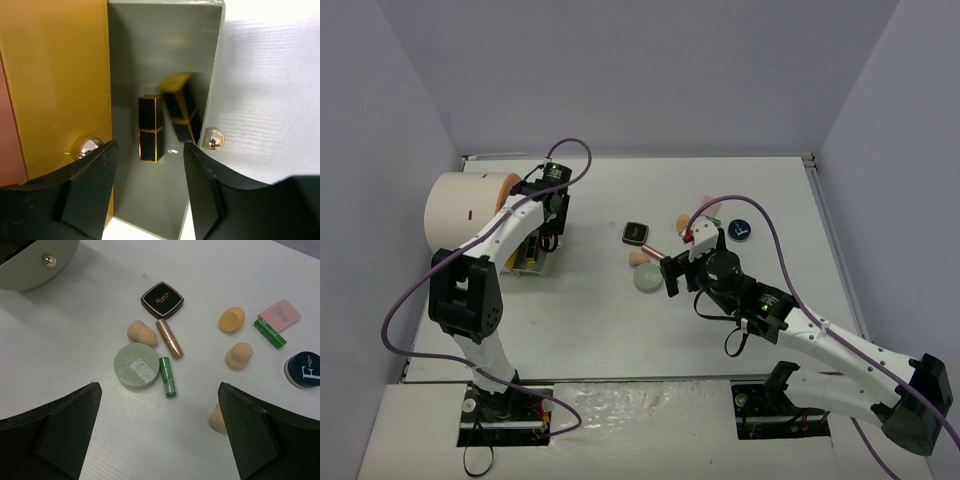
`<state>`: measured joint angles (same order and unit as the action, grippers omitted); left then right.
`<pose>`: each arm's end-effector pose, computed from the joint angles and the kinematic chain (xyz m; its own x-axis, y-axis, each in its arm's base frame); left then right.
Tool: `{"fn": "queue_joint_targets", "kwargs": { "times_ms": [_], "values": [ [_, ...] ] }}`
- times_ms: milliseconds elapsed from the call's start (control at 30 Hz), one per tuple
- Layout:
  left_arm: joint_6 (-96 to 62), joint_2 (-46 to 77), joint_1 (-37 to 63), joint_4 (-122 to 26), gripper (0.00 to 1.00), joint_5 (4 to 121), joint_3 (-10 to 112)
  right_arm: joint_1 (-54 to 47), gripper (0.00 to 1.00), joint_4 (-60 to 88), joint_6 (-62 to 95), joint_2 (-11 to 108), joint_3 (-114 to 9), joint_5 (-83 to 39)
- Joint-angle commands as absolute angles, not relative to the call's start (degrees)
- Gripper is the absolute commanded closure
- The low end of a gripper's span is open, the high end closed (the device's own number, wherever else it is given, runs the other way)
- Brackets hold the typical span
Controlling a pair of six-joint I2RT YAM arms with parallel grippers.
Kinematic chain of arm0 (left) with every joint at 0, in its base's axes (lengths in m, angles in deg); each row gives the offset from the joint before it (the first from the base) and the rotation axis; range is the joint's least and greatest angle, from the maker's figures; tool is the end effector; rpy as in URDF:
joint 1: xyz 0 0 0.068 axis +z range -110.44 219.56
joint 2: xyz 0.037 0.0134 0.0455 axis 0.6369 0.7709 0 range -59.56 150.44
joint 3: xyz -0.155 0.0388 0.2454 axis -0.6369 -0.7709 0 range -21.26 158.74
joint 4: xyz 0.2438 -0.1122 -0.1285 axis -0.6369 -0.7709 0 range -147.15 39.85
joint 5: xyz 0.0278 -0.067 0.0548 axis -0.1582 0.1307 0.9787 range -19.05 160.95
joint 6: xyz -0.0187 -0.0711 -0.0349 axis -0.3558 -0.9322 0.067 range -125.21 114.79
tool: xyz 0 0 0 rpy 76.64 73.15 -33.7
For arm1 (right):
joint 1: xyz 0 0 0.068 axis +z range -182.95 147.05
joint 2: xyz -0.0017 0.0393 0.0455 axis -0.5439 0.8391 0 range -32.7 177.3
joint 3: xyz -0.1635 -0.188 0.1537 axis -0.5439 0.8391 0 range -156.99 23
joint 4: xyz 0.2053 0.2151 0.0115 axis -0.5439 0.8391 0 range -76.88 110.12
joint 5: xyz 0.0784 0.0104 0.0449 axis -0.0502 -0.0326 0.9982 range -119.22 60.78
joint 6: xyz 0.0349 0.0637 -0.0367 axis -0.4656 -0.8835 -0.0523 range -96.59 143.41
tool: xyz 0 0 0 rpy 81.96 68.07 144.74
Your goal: Organize the makeup
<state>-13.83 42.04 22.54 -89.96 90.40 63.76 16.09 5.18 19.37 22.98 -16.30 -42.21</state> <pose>0.4310 -0.1074 0.2519 -0.8024 0.0978 -0.5888 -0.0206 0.9813 0.1912 0.2017 0.2082 0.3054 -0.1374 -0.0536 -0.9891 -0.5817 0.8126 0.0368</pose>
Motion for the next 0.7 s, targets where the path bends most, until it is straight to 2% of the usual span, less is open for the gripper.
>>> {"fn": "queue_joint_targets", "kwargs": {
  "times_ms": [0,133,267,500,667],
  "values": [
    [-13.24,40.13,23.22,-87.76,0.44,91.87,65.84,15.41,0.0,3.89,17.6,22.53,-17.19,-43.19],
    [-13.63,37.63,23.05,-87.42,0.4,88.98,65.84,13.68,0.0,5.6,15.88,24.21,-18.43,-42.86],
    [-14.83,33.08,22.12,-87.74,0.34,80.86,66.18,11.48,0.04,7.8,15.08,27.76,-20.18,-41.9],
    [-17.85,20.4,19.45,-88.03,0.2,71.6,63.41,7.05,0.21,9.69,14.88,36.26,-24.0,-37.85],
    [-18.88,12.0,19.21,-86.83,0.12,68.73,56.78,6.04,0.36,9.87,15.02,42.61,-24.97,-35.05]
  ]
}}
